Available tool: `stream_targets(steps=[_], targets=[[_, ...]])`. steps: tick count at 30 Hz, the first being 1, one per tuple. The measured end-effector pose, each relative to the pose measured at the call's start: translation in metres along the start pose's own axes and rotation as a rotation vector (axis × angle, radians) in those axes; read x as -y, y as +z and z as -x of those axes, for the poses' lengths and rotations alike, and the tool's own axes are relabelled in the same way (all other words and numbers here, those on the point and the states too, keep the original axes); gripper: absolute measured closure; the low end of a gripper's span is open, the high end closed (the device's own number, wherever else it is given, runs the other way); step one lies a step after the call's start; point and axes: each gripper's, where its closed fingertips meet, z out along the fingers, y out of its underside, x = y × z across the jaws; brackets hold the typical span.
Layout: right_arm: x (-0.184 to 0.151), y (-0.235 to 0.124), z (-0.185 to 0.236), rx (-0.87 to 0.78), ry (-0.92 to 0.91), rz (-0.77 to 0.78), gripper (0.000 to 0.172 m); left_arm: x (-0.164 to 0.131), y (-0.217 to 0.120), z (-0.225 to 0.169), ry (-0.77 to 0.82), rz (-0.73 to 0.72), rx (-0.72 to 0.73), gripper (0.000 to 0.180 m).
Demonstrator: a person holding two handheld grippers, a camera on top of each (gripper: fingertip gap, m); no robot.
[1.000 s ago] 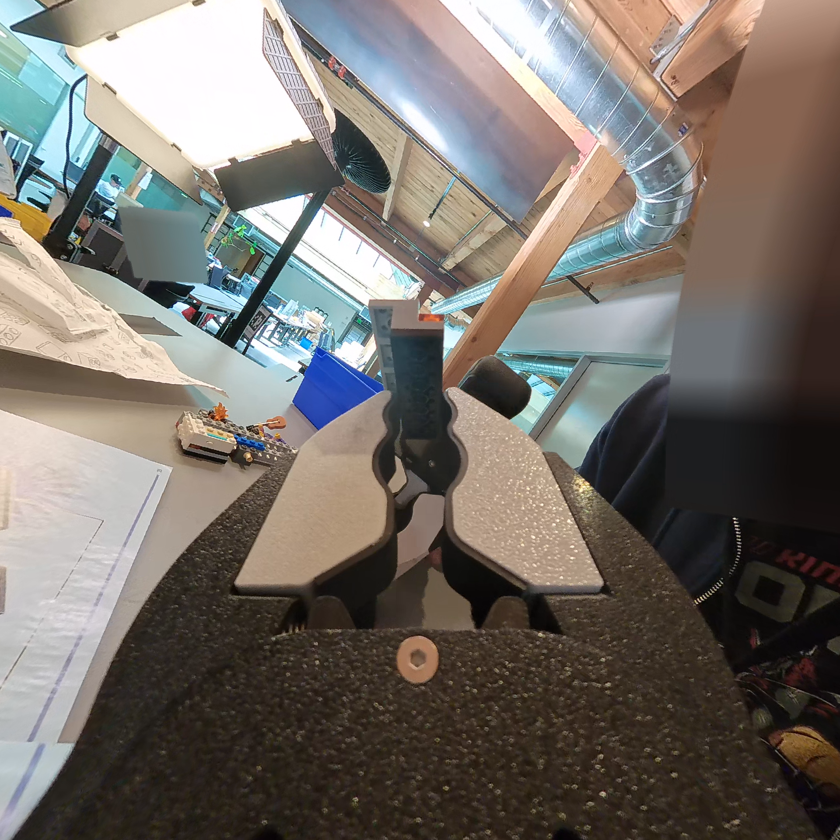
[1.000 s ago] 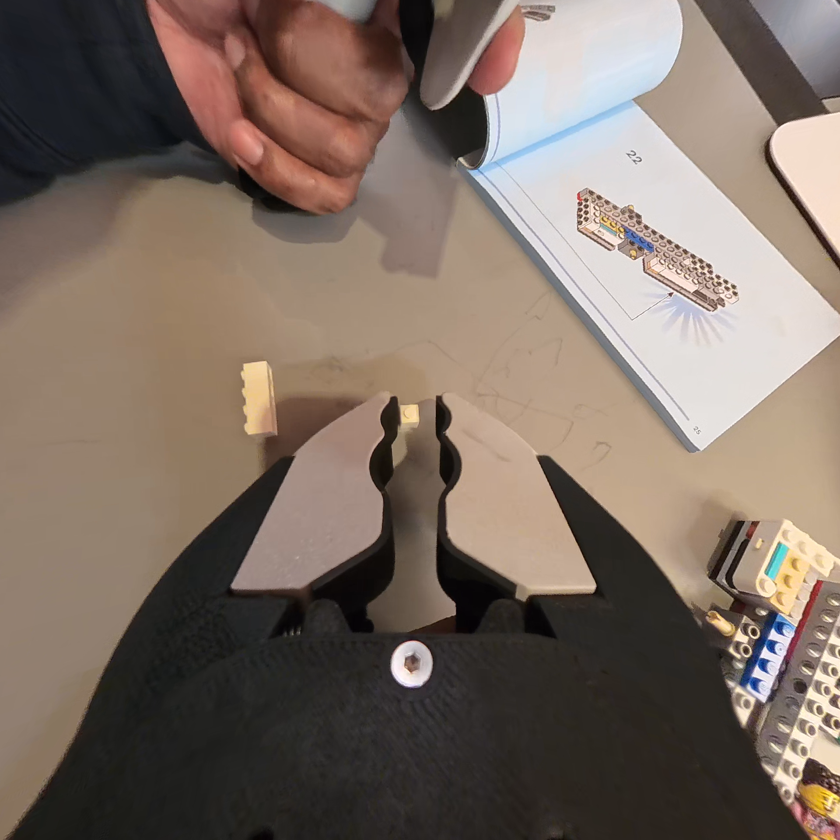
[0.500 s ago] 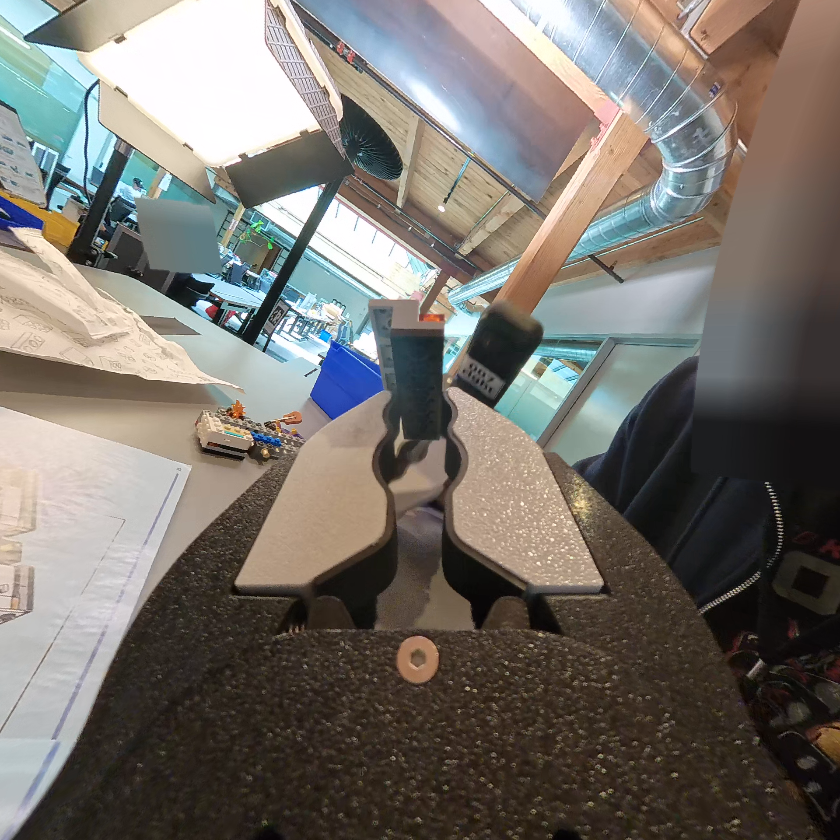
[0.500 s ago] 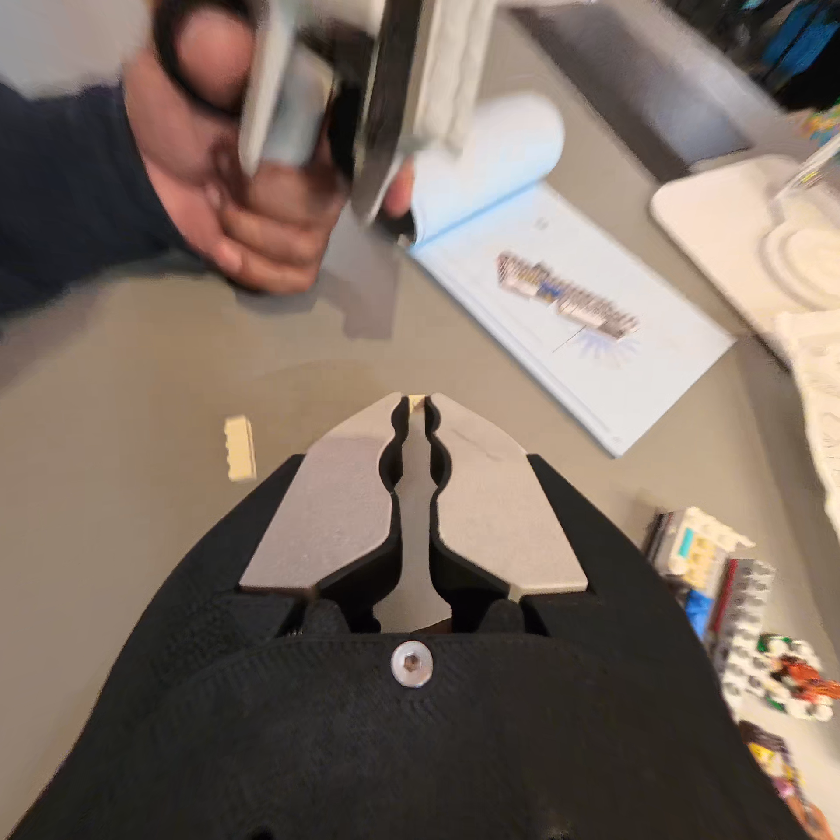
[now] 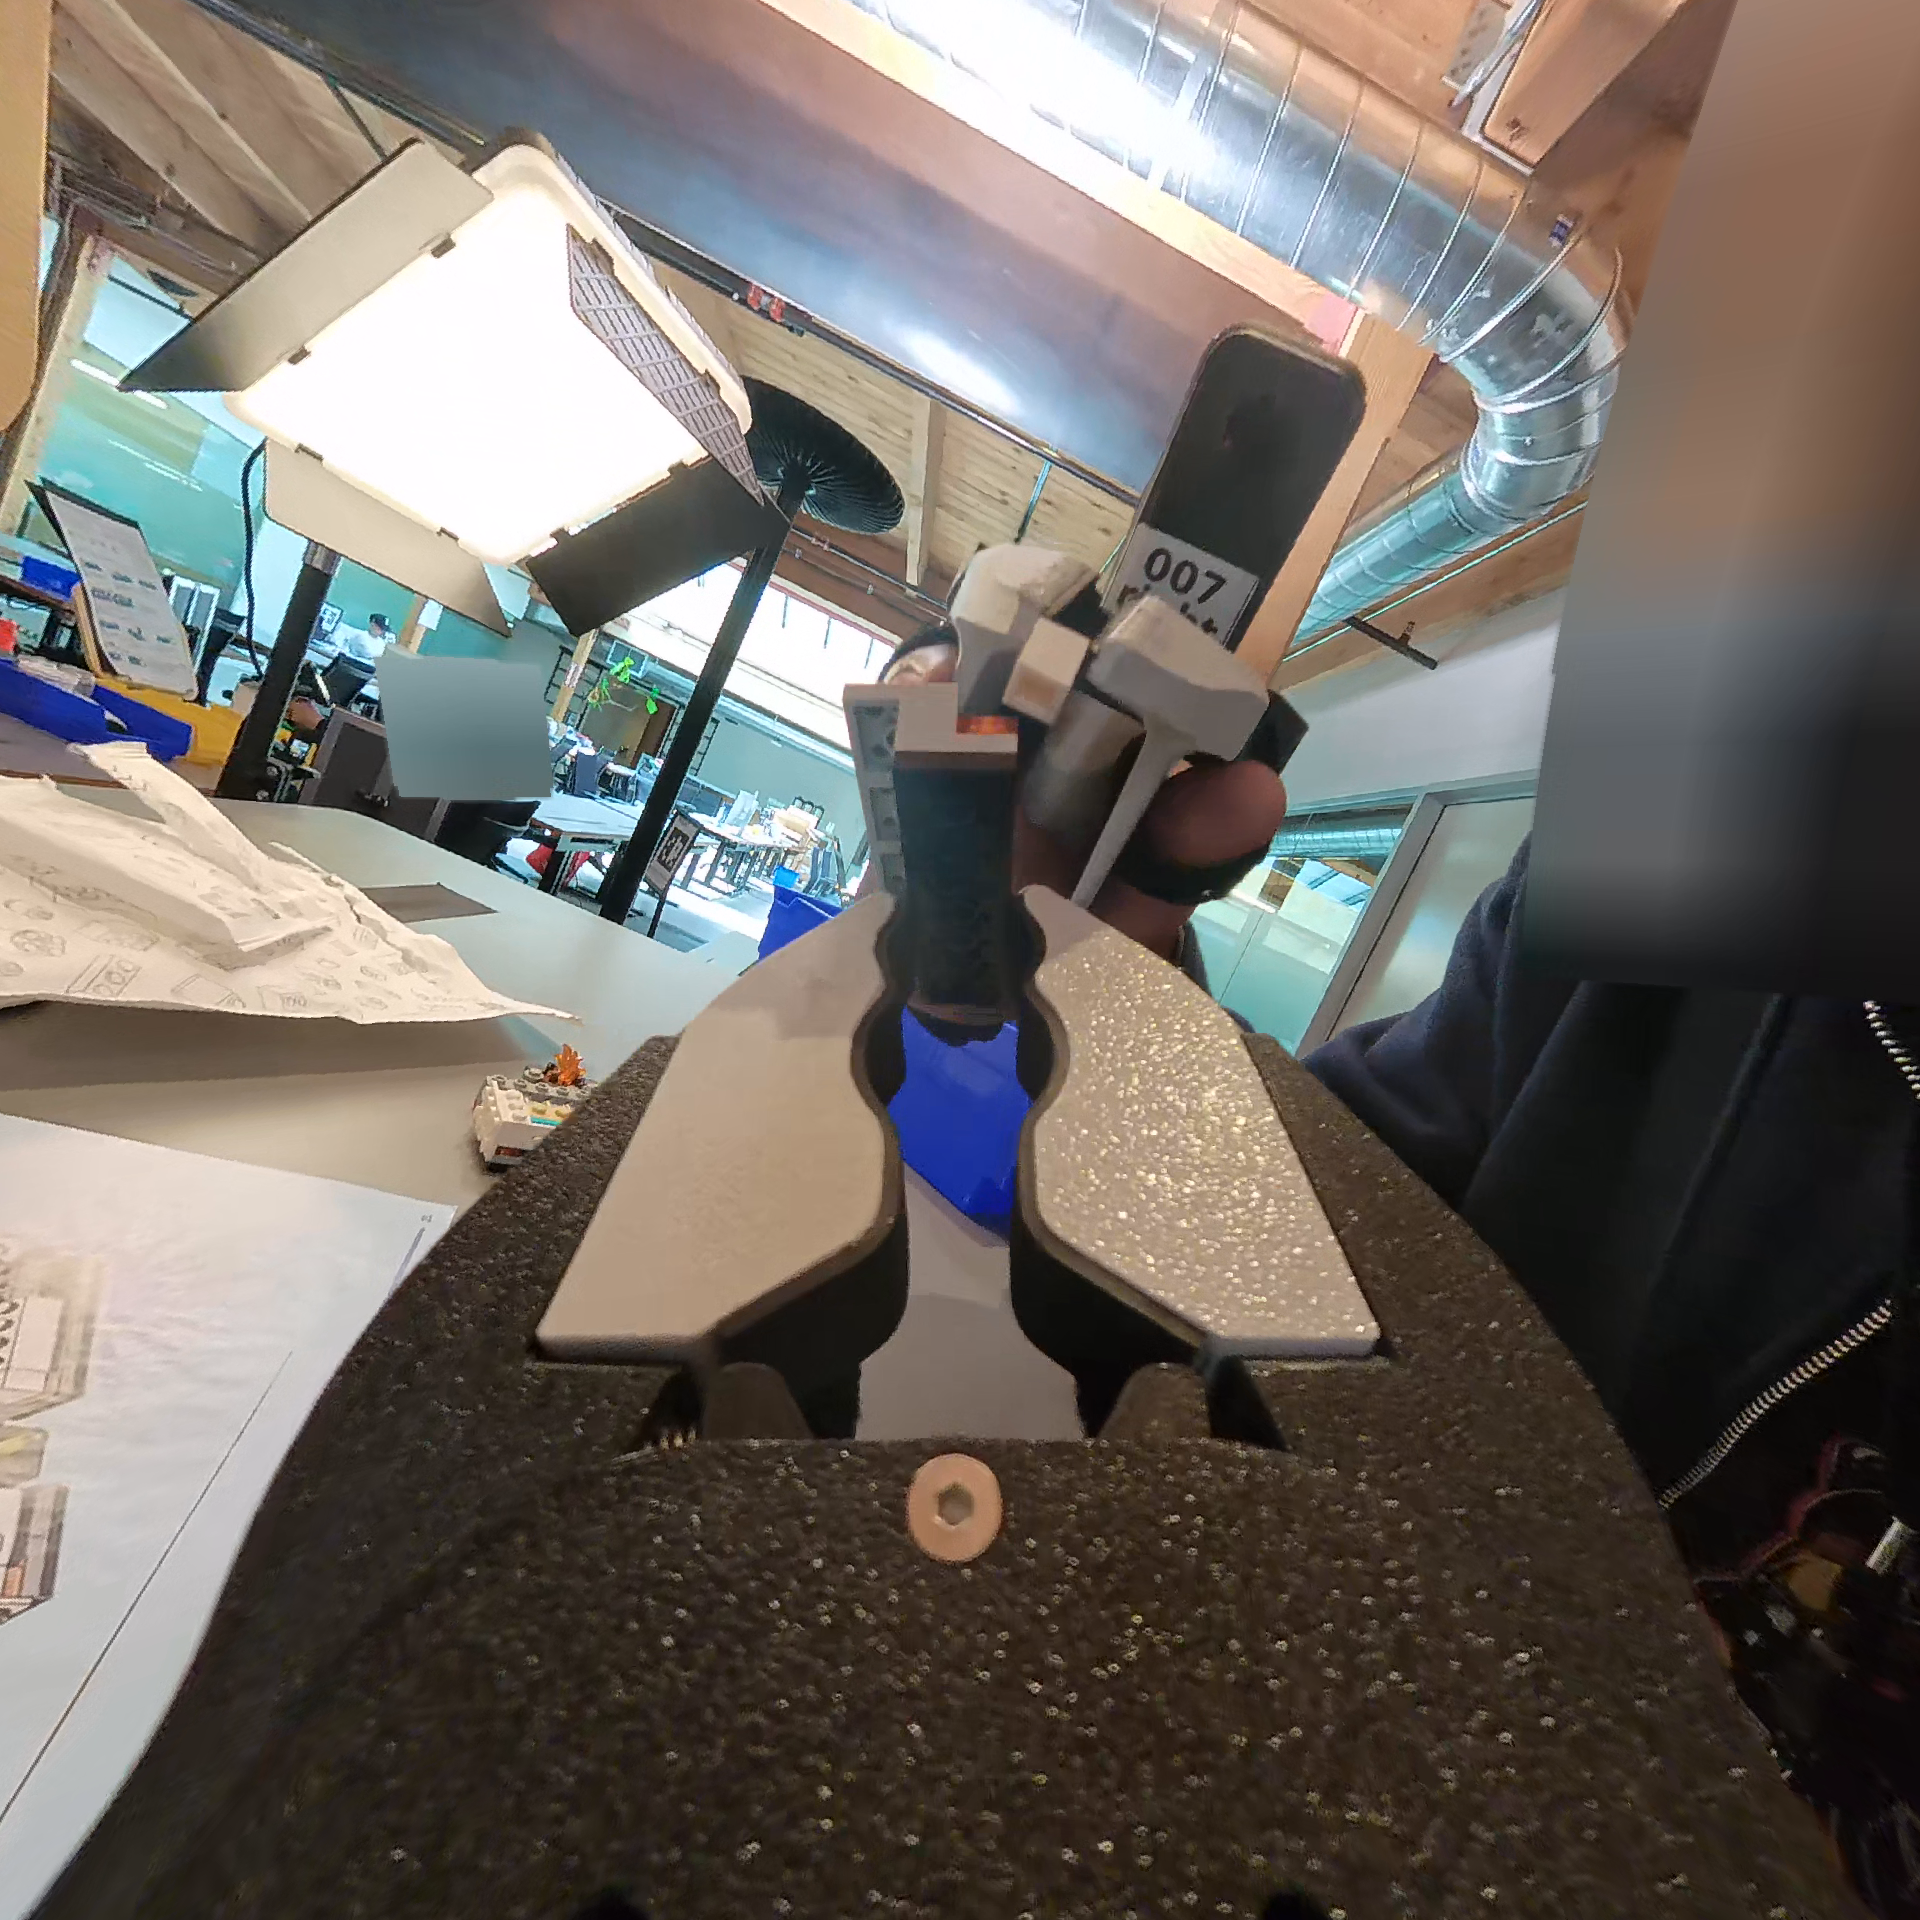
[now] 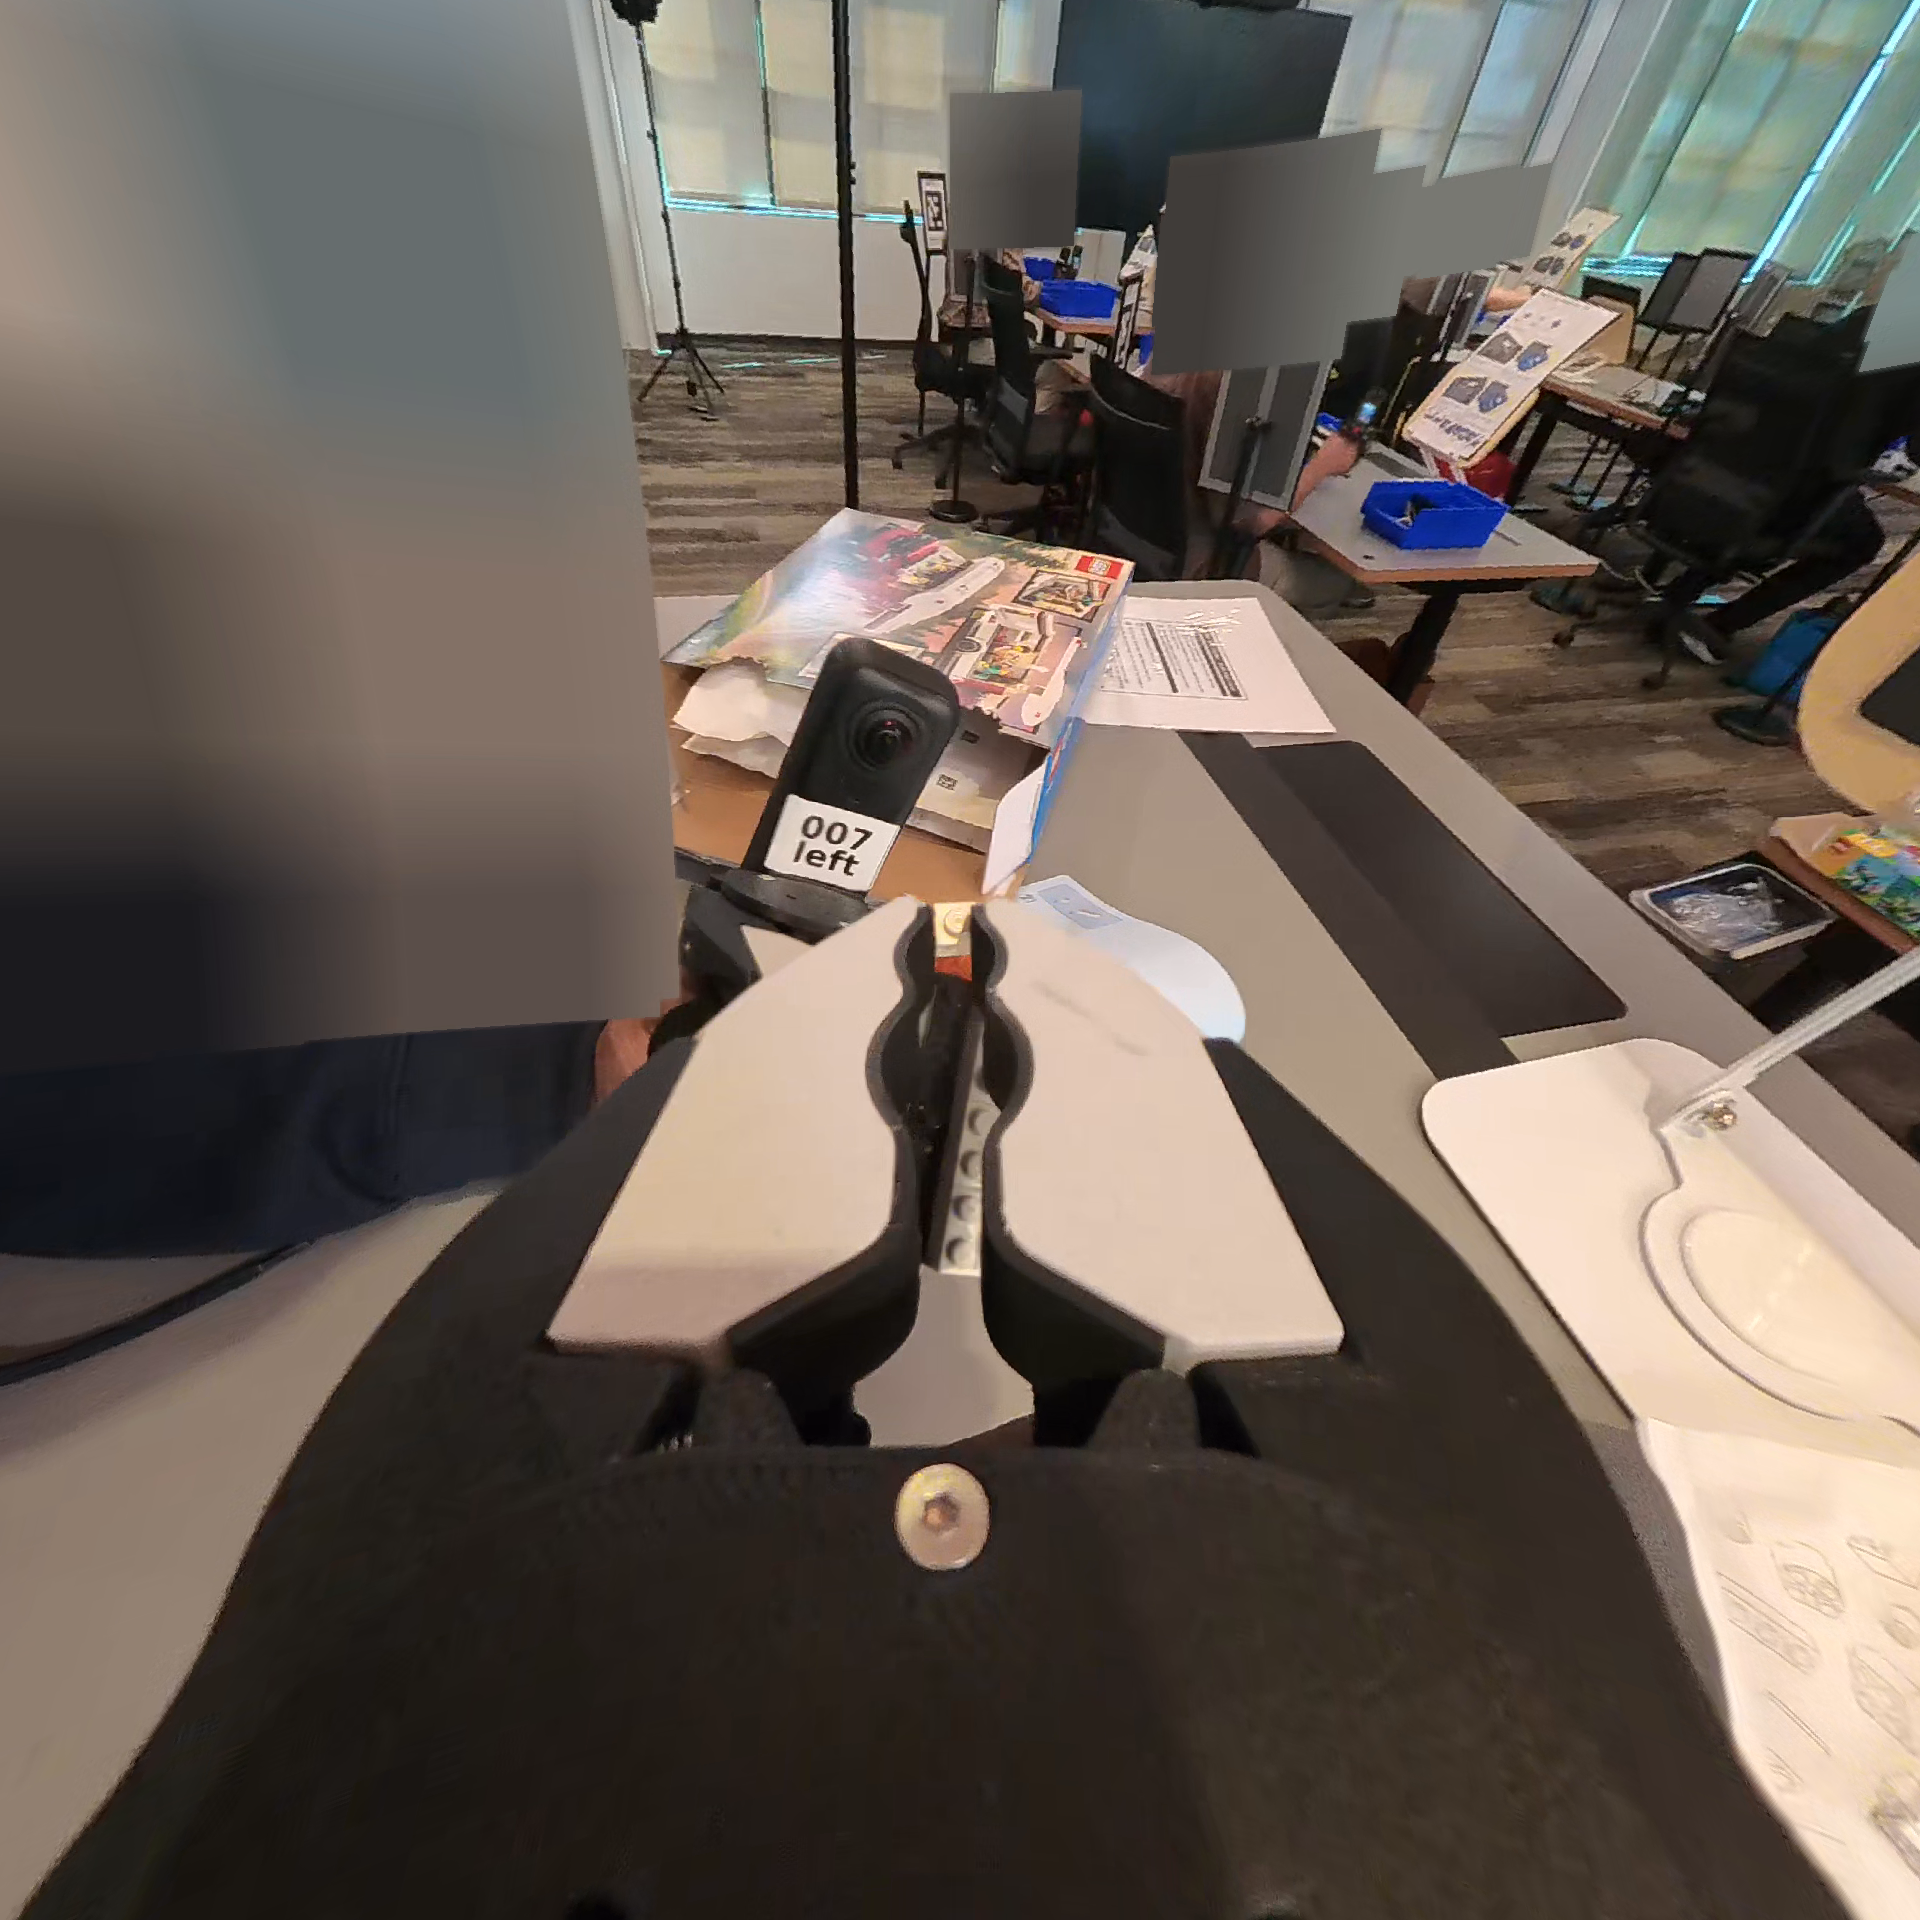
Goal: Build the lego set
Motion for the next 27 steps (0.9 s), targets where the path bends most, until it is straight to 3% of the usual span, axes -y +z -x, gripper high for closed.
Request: stream_targets(steps=[27], targets=[[-0.0091, 0.0054, -0.0062, 0.005, 0.109, 0.0, 0.164, 0.0024, 0.0013, 0.0004, -0.009, -0.031, -0.001, 0.163]])
